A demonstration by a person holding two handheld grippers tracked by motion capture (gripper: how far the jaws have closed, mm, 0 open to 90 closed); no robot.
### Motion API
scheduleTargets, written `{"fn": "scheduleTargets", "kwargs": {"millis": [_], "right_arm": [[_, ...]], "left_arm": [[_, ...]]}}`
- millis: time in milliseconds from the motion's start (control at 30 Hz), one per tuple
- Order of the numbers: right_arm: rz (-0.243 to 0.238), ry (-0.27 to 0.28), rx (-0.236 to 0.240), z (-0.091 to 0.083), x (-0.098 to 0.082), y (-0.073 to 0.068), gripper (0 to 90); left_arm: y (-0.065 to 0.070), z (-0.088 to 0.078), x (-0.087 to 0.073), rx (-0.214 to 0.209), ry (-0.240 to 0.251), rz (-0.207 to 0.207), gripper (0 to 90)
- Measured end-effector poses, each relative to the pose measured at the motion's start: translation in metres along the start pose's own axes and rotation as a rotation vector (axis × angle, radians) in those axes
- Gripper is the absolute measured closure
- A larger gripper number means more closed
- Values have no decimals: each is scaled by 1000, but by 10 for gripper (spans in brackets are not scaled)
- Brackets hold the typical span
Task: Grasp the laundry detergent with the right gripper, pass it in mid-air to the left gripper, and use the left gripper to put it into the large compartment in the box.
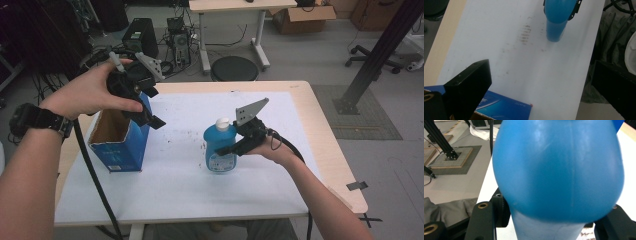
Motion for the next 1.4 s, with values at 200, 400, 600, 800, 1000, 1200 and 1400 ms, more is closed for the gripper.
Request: {"fn": "scheduleTargets", "kwargs": {"millis": [200, 400, 600, 800, 1000, 1200, 1400], "right_arm": [[-21, -11, 14, -5, 24, -1, 424], [-44, -16, 28, -5, 47, -4, 424], [-68, -38, 48, 1, 66, -8, 425], [-86, -57, 63, 9, 81, -13, 426], [-99, -70, 69, 17, 92, -16, 426], [-105, -76, 81, 23, 98, -20, 426], [-112, -71, 89, 26, 104, -23, 427]], "left_arm": [[2, -3, 7, 1, 6, 13, 39], [4, -4, 13, 4, 5, 21, 39], [8, -5, 18, 10, -4, 18, 39], [13, -7, 26, 2, -13, 16, 41], [19, -7, 33, 6, -11, 30, 39], [24, -1, 38, 1, -22, 47, 39], [27, 8, 44, -10, -21, 49, 41]]}}
Point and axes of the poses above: each handheld gripper's, and its own axes: z roughly forward along the jaws, x roughly out of its top, y roughly to its right, the point moved 4 cm from there along z, roughly forward along the jaws, and after that the axes turned 5 degrees about y, right-handed, at the moved point
